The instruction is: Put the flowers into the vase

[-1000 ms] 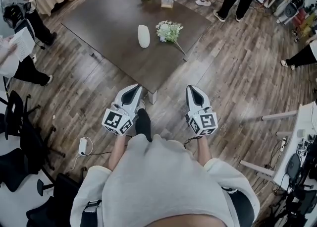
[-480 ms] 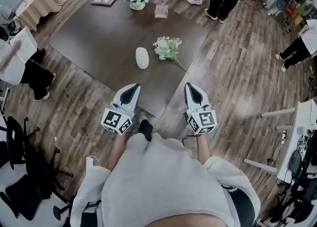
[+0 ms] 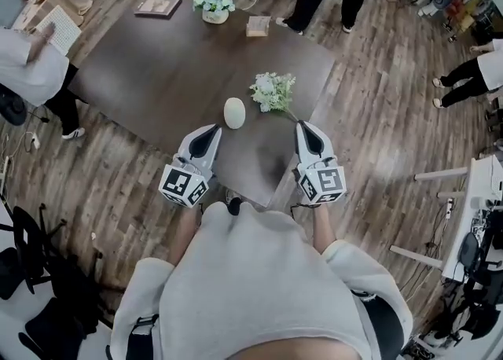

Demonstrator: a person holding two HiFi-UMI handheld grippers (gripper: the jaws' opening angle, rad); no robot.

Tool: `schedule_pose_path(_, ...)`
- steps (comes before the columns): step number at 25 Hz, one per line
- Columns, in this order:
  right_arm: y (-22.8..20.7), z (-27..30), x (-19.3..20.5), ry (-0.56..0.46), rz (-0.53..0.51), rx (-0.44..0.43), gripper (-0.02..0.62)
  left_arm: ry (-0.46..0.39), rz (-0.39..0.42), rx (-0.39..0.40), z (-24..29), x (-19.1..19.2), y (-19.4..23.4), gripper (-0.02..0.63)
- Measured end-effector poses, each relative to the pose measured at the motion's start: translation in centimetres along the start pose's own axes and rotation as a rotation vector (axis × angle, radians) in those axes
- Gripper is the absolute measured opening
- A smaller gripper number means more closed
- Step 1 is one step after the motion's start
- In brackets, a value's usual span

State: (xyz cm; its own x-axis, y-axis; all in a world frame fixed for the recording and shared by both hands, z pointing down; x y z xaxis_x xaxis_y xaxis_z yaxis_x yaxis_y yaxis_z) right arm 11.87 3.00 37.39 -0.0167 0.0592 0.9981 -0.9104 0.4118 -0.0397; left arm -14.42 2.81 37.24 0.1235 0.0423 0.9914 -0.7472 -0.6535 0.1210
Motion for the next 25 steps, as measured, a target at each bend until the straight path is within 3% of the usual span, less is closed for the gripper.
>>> schedule_pose_path(9,-1.7,2.9,1.1,0.044,0.018,0.028,-0.002,0.054,-0.018,0.016,2.7,1.5,2.9,0.011)
schedule_pose_path(25,-4.7,5.9,8.3,0.254,0.094,-0.119,-0.002,0.21,-0.114,-0.1,2.9,10.7,1.9,0.011)
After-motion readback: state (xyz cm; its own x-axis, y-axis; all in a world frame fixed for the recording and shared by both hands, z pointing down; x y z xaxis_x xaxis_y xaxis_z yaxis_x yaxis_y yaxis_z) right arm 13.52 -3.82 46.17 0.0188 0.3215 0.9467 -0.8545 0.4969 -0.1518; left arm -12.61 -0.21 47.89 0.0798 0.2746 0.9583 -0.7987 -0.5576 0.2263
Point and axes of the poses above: the fingertips, and each gripper's own axes: z forward along the fingers, y to its left, x out of its underside, the point moved 6 cm from there along -z, backward along the fingers, and after that the axes turned 1 degree about -y, right-handed, at the moved point
